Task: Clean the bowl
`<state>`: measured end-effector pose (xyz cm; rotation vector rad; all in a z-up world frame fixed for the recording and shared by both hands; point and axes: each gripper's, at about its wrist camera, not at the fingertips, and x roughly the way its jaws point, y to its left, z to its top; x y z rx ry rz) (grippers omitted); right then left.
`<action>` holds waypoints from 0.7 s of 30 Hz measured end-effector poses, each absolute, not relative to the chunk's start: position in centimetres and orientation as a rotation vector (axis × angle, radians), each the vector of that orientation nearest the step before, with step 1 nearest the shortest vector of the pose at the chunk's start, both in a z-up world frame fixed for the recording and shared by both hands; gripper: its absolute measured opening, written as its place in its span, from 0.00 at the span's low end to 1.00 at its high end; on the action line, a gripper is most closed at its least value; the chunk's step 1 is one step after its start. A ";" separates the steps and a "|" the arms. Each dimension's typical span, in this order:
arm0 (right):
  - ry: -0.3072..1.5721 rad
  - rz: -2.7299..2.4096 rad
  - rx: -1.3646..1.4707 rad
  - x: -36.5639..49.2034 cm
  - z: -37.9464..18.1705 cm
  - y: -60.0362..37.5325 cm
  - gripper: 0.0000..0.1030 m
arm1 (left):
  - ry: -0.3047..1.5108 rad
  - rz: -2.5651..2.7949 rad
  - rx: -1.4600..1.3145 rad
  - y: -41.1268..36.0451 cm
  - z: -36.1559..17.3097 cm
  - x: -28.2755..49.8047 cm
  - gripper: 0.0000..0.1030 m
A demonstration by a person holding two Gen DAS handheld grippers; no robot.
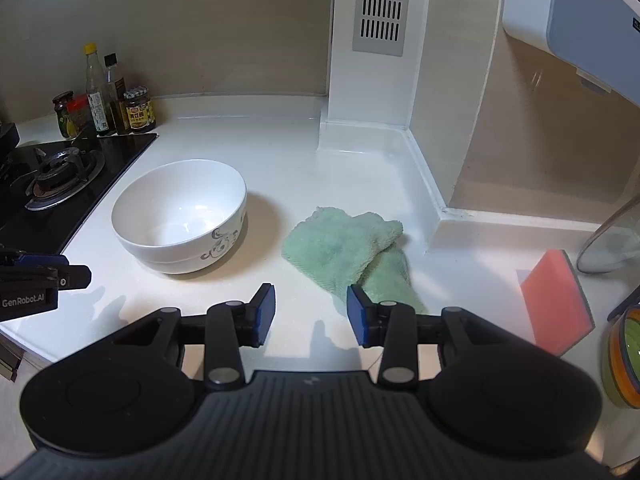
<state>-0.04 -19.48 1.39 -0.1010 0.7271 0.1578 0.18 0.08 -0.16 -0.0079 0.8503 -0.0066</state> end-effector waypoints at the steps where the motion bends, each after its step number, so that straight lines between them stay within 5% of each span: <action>1: 0.726 0.157 -0.101 -0.1 1.4 -19.5 0.34 | 0.854 -0.009 -0.010 0.1 -0.2 0.3 0.30; 21: 0.738 0.160 -0.106 0.0 1.1 -19.5 0.34 | 0.888 -0.024 -0.025 0.3 -0.3 0.4 0.30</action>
